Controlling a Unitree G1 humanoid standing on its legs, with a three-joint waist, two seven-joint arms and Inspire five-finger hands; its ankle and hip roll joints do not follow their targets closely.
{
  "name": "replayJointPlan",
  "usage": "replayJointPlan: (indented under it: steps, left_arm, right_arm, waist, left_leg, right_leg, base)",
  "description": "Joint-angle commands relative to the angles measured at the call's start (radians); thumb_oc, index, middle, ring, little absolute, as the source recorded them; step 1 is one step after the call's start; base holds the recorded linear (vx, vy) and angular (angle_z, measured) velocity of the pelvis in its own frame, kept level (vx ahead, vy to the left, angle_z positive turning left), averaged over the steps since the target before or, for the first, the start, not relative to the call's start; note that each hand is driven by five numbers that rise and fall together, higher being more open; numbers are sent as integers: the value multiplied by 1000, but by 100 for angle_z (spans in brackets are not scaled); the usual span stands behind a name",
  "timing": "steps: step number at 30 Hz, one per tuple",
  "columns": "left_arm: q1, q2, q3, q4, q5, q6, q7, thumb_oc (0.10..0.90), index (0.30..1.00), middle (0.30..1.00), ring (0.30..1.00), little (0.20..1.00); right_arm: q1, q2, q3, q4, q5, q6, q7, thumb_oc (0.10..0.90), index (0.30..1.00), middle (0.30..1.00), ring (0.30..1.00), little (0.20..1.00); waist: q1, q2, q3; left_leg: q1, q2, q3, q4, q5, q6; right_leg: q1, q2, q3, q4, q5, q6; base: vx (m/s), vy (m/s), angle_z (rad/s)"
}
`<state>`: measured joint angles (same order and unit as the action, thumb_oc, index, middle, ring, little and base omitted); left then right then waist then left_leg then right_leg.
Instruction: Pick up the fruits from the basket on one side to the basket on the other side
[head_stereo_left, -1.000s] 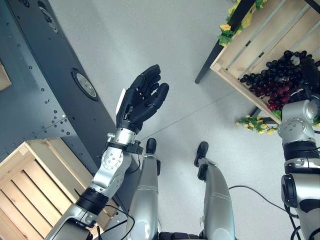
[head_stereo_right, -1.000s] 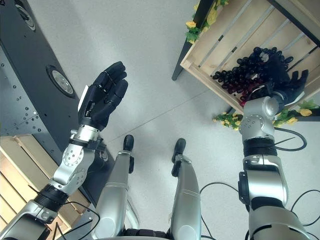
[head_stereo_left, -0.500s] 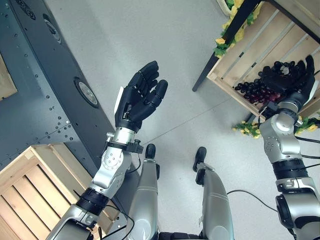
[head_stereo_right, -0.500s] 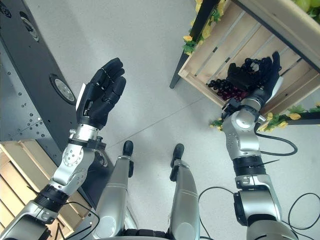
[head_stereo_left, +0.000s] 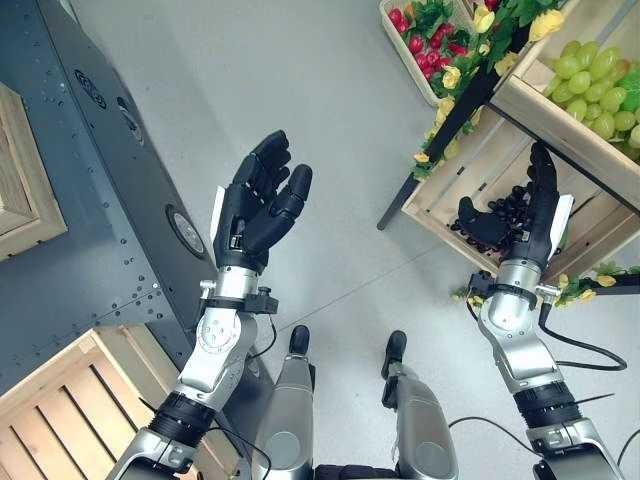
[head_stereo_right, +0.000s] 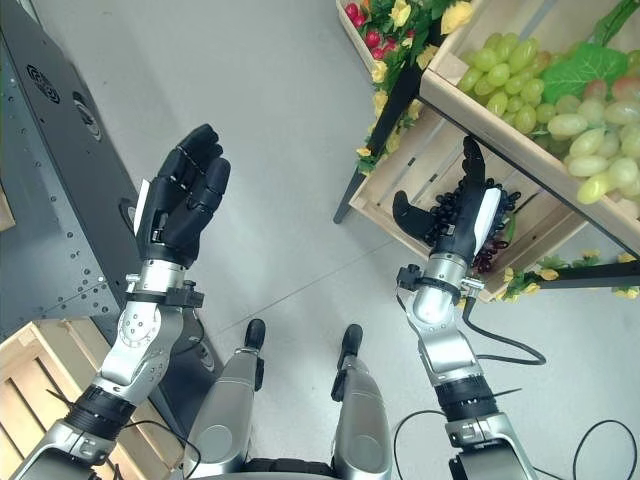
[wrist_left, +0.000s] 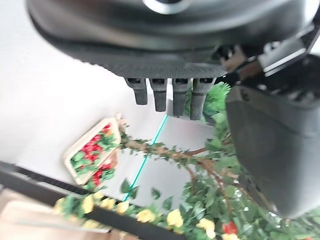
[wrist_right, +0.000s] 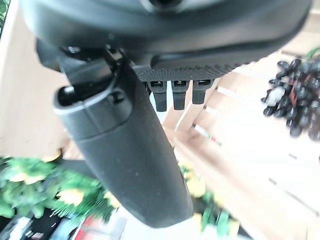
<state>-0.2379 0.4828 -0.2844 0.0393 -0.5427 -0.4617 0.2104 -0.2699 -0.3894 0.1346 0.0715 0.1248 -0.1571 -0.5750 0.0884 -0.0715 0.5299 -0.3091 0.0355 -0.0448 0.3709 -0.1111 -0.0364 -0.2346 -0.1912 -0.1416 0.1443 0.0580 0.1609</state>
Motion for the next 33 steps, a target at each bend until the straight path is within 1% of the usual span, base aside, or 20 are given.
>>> replayJointPlan:
  steps: [1,3,4,6,7,8,10,14,16,18,19,21,24,25,26,28,29,30,32,33]
  left_arm:
    - [39,-21,74,-143,60,-85,-66,800,900,900,900,900]
    - [63,-28,78,-134,61,-80,-99,800,900,900,900,900]
    - [68,-30,78,-130,63,-80,-105,800,900,900,900,900]
    - [99,-32,82,-122,53,-62,-155,800,900,900,900,900]
    - [104,-32,82,-119,54,-61,-162,800,900,900,900,900]
    - [119,-31,83,-114,43,-50,-184,800,900,900,900,900]
    - [142,-30,83,-108,34,-41,-210,800,900,900,900,900]
    - [175,-19,84,-110,7,-17,-257,800,900,900,900,900]
    - [188,-10,76,-109,-1,2,-287,800,900,900,900,900]
    - [192,-9,69,-102,-20,22,-326,800,900,900,900,900]
    - [192,-9,68,-102,-21,23,-328,800,900,900,900,900]
    - [197,-10,63,-92,-43,38,-363,800,900,900,900,900]
    - [200,-16,76,-82,-66,62,-402,800,900,900,900,900]
    - [200,-15,77,-84,-72,66,-405,800,900,900,900,900]
    - [200,-15,85,-82,-88,84,-410,800,900,900,900,900]
    - [200,-21,86,-76,-104,96,-407,800,900,900,900,900]
    - [201,-34,84,-76,-122,109,-404,800,900,900,900,900]
    - [204,-38,83,-79,-124,111,-405,800,900,900,900,900]
    - [200,-52,72,-77,-132,101,-401,800,900,900,900,900]
    - [187,-58,60,-65,-131,89,-391,800,900,900,900,900]
  right_arm:
    - [-7,-54,9,-146,202,-226,314,800,900,900,900,900]
    - [32,-35,31,-127,331,-228,476,800,900,900,900,900]
    - [41,-30,36,-123,350,-231,505,800,900,900,900,900]
    - [91,-5,69,-91,513,-199,720,800,900,900,900,900]
    - [98,-3,72,-86,540,-191,753,800,900,900,900,900]
    - [116,8,89,-60,613,-162,835,800,900,900,900,900]
    - [145,25,124,-53,630,-135,918,800,900,900,900,900]
    - [173,26,161,-30,645,-99,989,800,900,900,900,900]
    - [197,22,169,-19,651,-89,993,800,900,900,900,900]
    - [223,20,163,-13,660,-75,1003,800,900,900,900,900]
    - [226,21,163,-14,659,-76,1002,800,900,900,900,900]
    - [260,17,151,-19,677,-72,994,800,900,900,900,900]
    - [284,30,140,-20,657,-64,983,800,900,900,900,900]
    - [286,29,139,-23,656,-62,984,800,900,900,900,900]
    - [298,28,141,-28,645,-54,983,800,900,900,900,900]
    - [301,24,139,-21,635,-54,986,800,900,900,900,900]
    - [308,16,144,-35,656,-39,972,800,900,900,900,900]
    - [312,15,147,-39,659,-40,964,800,900,900,900,900]
    - [297,9,162,-32,661,-40,962,800,900,900,900,900]
    - [286,11,176,-21,643,-49,970,800,900,900,900,900]
  waist:
    - [17,-18,-163]
    - [26,-25,-194]
    - [28,-27,-201]
    - [44,-35,-243]
    - [46,-36,-249]
    - [55,-37,-267]
    - [67,-37,-292]
    - [76,-30,-326]
    - [64,-24,-346]
    - [50,-24,-360]
    - [49,-24,-361]
    - [26,-16,-374]
    - [1,0,-391]
    - [-3,2,-393]
    - [-11,4,-403]
    - [-12,1,-410]
    - [-18,1,-417]
    - [-18,2,-418]
    - [-18,7,-417]
    - [-15,11,-413]
  left_leg:
    - [102,-56,50,-217,64,70]
    - [133,-63,40,-237,61,73]
    - [139,-65,38,-240,59,74]
    - [171,-78,26,-240,42,81]
    - [175,-81,23,-241,41,83]
    - [192,-87,17,-238,32,89]
    - [209,-97,-2,-237,25,98]
    - [238,-98,-15,-265,33,106]
    - [254,-97,-37,-297,53,110]
    - [260,-104,-58,-302,59,111]
    - [261,-104,-60,-302,60,110]
    - [269,-103,-82,-306,63,100]
    - [276,-91,-113,-318,65,91]
    - [275,-88,-117,-317,65,90]
    - [272,-73,-128,-314,69,76]
    - [272,-61,-128,-314,71,61]
    - [266,-38,-127,-319,91,37]
    - [266,-31,-127,-325,99,31]
    - [256,7,-119,-355,143,5]
    - [234,30,-114,-373,182,-13]
  right_leg:
    - [69,-18,-11,-42,59,-4]
    - [96,-36,-11,-62,85,6]
    - [100,-40,-13,-64,91,9]
    - [133,-64,-22,-69,112,18]
    - [136,-68,-25,-67,117,20]
    - [152,-77,-28,-60,122,24]
    - [160,-84,-33,-34,129,28]
    - [167,-73,-39,27,127,26]
    - [174,-27,-15,42,90,17]
    - [182,-1,8,10,75,7]
    - [183,0,9,7,75,7]
    - [193,12,63,-79,69,1]
    - [188,30,156,-109,54,-1]
    - [186,35,165,-101,44,-1]
    - [189,53,174,-98,16,-9]
    - [204,55,164,-126,14,-17]
    - [211,71,166,-159,20,-37]
    - [214,75,166,-167,22,-42]
    - [231,96,161,-212,30,-65]
    - [239,110,146,-232,29,-78]
  base:
    - [101,130,10]
    - [103,106,7]
    - [128,126,10]
    - [132,143,25]
    - [136,137,21]
    - [107,115,8]
    - [128,108,14]
    - [85,26,13]
    - [105,-78,23]
    - [90,-115,37]
    - [90,-206,60]
    - [71,-281,59]
    - [43,-300,49]
    - [16,-425,54]
    - [13,-424,62]
    - [-3,-476,51]
    - [-33,-443,29]
    - [-73,-536,60]
    - [-109,-412,60]
    - [-116,-312,26]
